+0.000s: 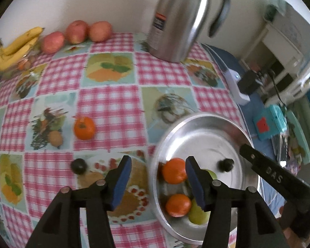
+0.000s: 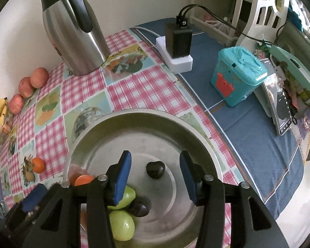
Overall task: Organize fruits
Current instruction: 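Open the left tool and the right tool to drop both fruits into the plate, then withdraw both open tools from the plate back over the remaining fruits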
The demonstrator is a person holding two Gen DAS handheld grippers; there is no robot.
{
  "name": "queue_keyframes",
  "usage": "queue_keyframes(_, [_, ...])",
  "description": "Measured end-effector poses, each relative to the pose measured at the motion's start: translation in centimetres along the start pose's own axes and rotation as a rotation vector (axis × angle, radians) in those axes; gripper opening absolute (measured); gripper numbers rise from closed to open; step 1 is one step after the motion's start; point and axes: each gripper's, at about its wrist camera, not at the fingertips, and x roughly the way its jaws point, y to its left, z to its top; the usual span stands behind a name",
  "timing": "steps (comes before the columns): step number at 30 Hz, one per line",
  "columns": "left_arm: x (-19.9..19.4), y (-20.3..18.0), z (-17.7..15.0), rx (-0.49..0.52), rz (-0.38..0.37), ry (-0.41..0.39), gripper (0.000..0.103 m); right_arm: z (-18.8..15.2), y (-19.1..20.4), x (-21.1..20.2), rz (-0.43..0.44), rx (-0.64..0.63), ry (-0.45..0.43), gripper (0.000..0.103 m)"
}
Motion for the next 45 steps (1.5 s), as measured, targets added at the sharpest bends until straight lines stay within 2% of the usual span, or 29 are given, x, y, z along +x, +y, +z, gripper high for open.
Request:
queue_keyframes(12, [-1.4, 7.5, 0.9, -0.208, 0.082, -0.031, 0.065, -0.4, 2.0, 0.0, 0.013, -0.05, 0.017, 0.05])
queue_keyframes(18, [-1.9, 9.3, 1.0, -0.256, 0.119, -0.053, 0.074, -0.8, 4.2, -0.3, 0.056, -0.093, 0.026, 0.05])
queue_keyframes(29, [-2.8, 11.3, 1.1, -0.293, 0.139, -0.066, 0.075, -1.8, 8.8, -1.6, 0.098, -0.21, 0.006, 0.05])
queue_keyframes(36, [-2.9, 12.0, 1.0, -0.316, 0.144, -0.066, 0.084, -2.1, 9.5, -1.9, 0.098, -0.228, 0.0, 0.05])
queue_keyframes(37, [-2.8, 12.0, 1.0, -0.315, 0.148, -0.066, 0.084, -2.1, 9.5, -1.9, 0.097, -0.227, 0.0, 0.053])
queue_keyframes(40, [-2.6, 12.1, 0.8, -0.321, 0.165, -0.059, 0.091, -2.1, 9.6, -1.6, 0.091, -0.229, 0.003, 0.08])
queue_keyframes(42, [-2.4, 12.2, 0.7, -0.323, 0.185, -0.06, 0.101, -2.2, 9.6, -1.4, 0.087, -0.236, 0.007, 0.082])
queue_keyframes(45, [-2.5, 12.4, 0.7, -0.32, 0.203, -0.069, 0.103, -2.3, 9.6, -1.3, 0.089, -0.235, -0.001, 0.086])
